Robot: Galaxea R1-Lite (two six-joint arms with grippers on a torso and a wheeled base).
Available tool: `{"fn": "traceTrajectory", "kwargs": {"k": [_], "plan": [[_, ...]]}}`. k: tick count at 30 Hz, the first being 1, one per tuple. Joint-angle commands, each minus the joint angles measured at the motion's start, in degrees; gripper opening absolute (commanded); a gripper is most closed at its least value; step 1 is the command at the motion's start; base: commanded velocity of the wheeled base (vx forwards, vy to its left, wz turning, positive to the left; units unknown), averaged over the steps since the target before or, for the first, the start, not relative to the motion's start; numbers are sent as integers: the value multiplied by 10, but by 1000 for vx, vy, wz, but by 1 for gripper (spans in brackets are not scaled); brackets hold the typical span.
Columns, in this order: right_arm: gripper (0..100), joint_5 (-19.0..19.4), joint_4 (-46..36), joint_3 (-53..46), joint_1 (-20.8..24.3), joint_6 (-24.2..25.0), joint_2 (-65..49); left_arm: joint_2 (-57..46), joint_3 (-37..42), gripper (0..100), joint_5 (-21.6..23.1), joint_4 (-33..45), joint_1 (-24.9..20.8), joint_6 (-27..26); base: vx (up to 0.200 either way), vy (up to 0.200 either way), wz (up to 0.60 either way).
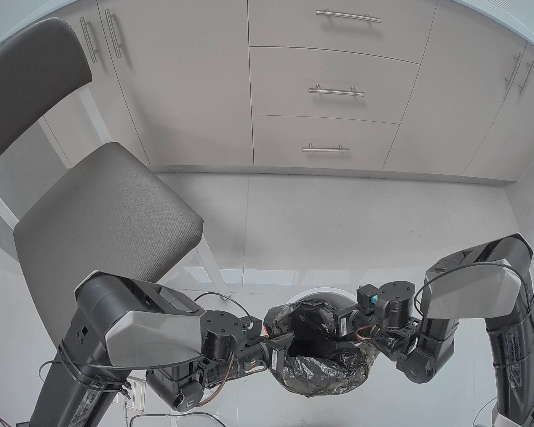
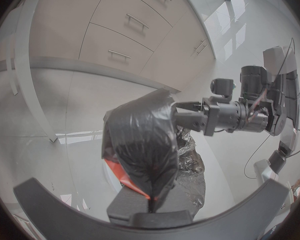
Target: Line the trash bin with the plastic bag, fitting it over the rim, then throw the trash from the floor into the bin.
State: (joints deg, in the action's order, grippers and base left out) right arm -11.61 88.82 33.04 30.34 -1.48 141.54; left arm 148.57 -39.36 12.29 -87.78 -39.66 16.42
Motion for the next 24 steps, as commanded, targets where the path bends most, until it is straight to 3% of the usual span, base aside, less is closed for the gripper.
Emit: {"fn": "traceTrajectory", "kwargs": {"k": [1,16,24], "plan": [[100,-8,-19,36,-17,0,7,0,0,0,0,0,0,0,0,0,0],[100,-32,-52,109,-30,0,9,0,-2,0,-1,0,0,0,0,0,0],[100,-32,-47,103,-30,4,10,-6,3,0,-11,1,-1,-44,0,0,0]]}}
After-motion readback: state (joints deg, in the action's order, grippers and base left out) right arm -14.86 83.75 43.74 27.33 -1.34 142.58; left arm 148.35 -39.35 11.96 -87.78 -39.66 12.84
